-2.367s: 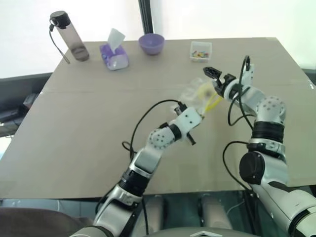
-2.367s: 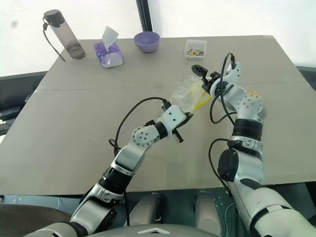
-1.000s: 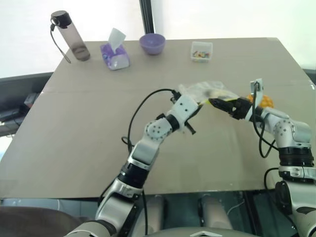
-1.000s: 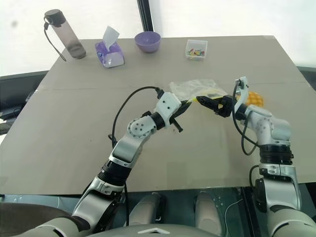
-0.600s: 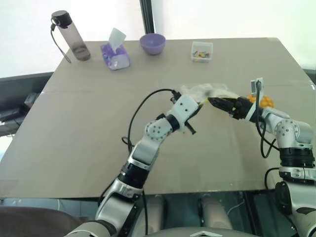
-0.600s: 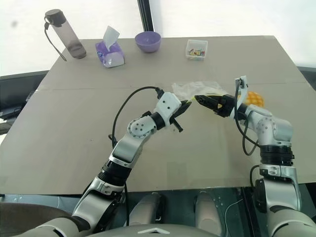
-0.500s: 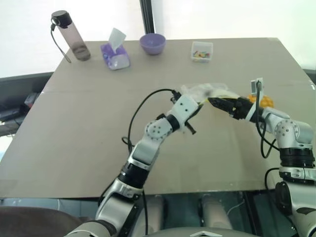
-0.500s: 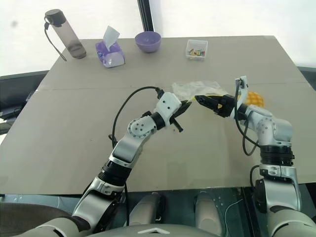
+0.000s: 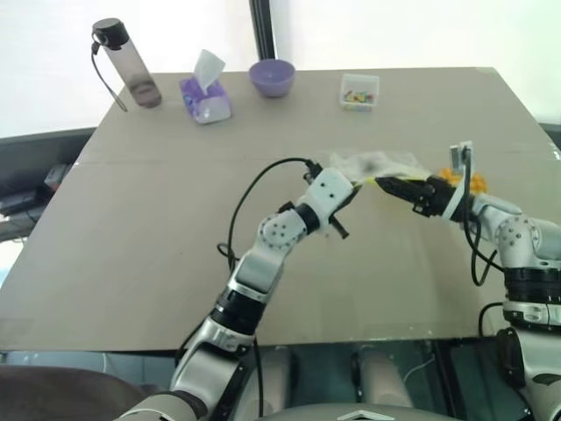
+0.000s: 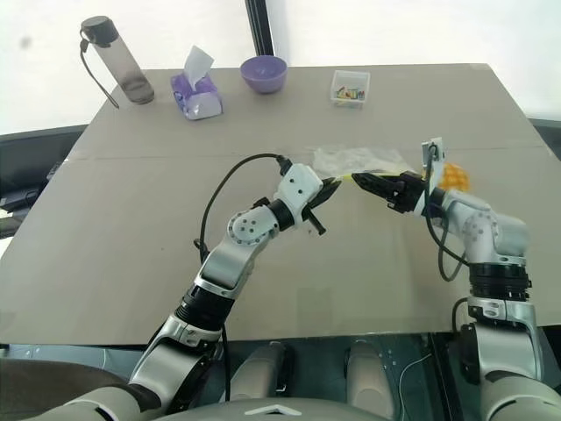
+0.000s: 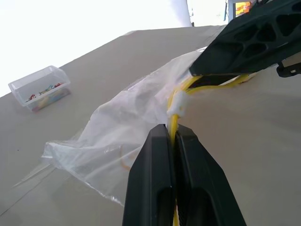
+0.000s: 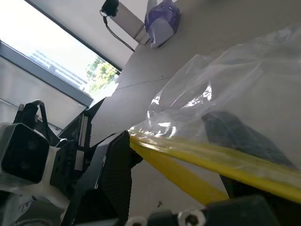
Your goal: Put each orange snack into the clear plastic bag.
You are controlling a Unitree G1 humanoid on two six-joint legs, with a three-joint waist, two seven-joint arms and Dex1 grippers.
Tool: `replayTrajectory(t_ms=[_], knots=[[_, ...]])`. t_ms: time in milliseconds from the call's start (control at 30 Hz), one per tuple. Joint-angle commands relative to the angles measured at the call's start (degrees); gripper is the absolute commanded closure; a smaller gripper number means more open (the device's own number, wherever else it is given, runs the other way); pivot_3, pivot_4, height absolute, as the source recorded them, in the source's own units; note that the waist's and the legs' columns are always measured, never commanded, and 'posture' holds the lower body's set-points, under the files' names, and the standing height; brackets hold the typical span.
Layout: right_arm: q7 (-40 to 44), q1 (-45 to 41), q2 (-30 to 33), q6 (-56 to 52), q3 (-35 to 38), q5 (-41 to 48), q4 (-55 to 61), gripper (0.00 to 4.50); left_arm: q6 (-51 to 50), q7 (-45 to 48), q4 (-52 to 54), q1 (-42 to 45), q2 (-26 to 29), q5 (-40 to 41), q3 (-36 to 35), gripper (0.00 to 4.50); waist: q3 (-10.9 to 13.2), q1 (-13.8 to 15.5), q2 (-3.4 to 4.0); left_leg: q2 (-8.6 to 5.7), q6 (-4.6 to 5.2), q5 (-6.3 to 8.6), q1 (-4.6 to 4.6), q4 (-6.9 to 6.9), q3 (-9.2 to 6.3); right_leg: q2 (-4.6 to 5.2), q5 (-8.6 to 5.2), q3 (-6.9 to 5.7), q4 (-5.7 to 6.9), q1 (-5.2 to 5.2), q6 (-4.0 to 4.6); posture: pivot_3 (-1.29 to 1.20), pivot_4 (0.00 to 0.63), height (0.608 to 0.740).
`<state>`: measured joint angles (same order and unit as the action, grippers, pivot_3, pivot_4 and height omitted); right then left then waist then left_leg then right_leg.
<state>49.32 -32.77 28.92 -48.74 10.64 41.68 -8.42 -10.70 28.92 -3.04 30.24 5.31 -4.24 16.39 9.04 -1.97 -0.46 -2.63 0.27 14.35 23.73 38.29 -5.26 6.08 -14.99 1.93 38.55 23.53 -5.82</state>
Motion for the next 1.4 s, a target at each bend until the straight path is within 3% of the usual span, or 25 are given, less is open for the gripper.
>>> replayTrajectory(t_ms=[33,600,700,833,1067,1167,1333,1400], knots=[[2.64,0.71,1.7,-0.22,1.7,2.28,3.53,1.71,1.24,-0.35,0.82,0.26,-0.37,0.4,0.21,4.5,0.0,0.0,0.0,0.0,0.0,0.0,0.0,0.0,0.01,0.0,0.0,0.0,0.0,0.0,0.0,0.0,0.15,0.74],[-3.1,-1.64,0.53,1.4,1.23,-1.46,-2.94,1.71,1.58,-0.29,0.96,0.3,-0.52,0.32,0.8,4.5,0.0,0.04,0.0,0.0,0.0,0.0,0.0,0.01,0.02,0.01,0.0,0.0,0.0,-0.01,0.0,0.0,0.15,0.74],[-3.71,-1.81,-0.07,3.22,0.32,-3.49,-3.0,2.6,1.69,-0.3,0.84,0.45,-0.68,0.3,1.04,4.5,0.0,-0.04,0.0,0.0,0.0,0.0,0.0,0.01,0.02,0.0,0.0,0.0,0.0,-0.01,0.0,0.0,0.15,0.74],[-7.76,-3.26,-2.62,6.25,-1.43,-6.8,-0.5,4.48,1.9,-0.25,0.81,0.5,-1.0,0.31,1.69,4.5,0.0,-0.22,0.0,0.0,-0.01,0.0,-0.01,0.01,0.02,0.0,0.0,0.0,0.01,-0.01,0.0,0.0,0.15,0.74],[-16.7,-4.25,-5.52,25.03,-12.55,-26.31,0.96,4.48,2.12,-0.39,0.36,0.83,-1.39,0.38,2.13,4.5,-0.01,-0.24,0.01,0.0,-0.13,-0.08,-0.01,0.01,0.01,0.0,0.0,0.0,0.01,0.01,0.0,0.0,0.15,0.74],[-17.61,-4.04,-1.64,40.77,-21.96,-41.06,-0.23,3.67,2.4,-0.46,-0.4,1.4,-1.38,0.37,1.86,4.5,-0.01,-0.13,0.01,-0.02,-0.26,-0.15,0.0,0.01,0.07,0.01,0.0,0.0,-0.01,0.01,0.0,0.0,0.15,0.74],[-27.53,-7.25,2.34,63.32,-26.39,-57.26,-6.87,1.22,2.39,-1.44,-1.34,1.86,-1.26,-0.11,1.32,4.5,0.0,-0.21,0.0,-0.02,-0.28,-0.16,-0.01,0.01,0.12,0.01,0.0,-0.01,-0.01,0.02,-0.01,0.0,0.15,0.74],[-29.8,-8.16,3.14,68.15,-26.8,-60.23,-9.55,0.54,2.35,-1.81,-1.46,1.86,-1.28,-0.19,1.22,4.5,0.0,-0.25,0.0,-0.02,-0.28,-0.16,-0.01,0.01,0.12,0.01,0.0,-0.01,-0.02,0.01,0.0,0.0,0.15,0.74]])
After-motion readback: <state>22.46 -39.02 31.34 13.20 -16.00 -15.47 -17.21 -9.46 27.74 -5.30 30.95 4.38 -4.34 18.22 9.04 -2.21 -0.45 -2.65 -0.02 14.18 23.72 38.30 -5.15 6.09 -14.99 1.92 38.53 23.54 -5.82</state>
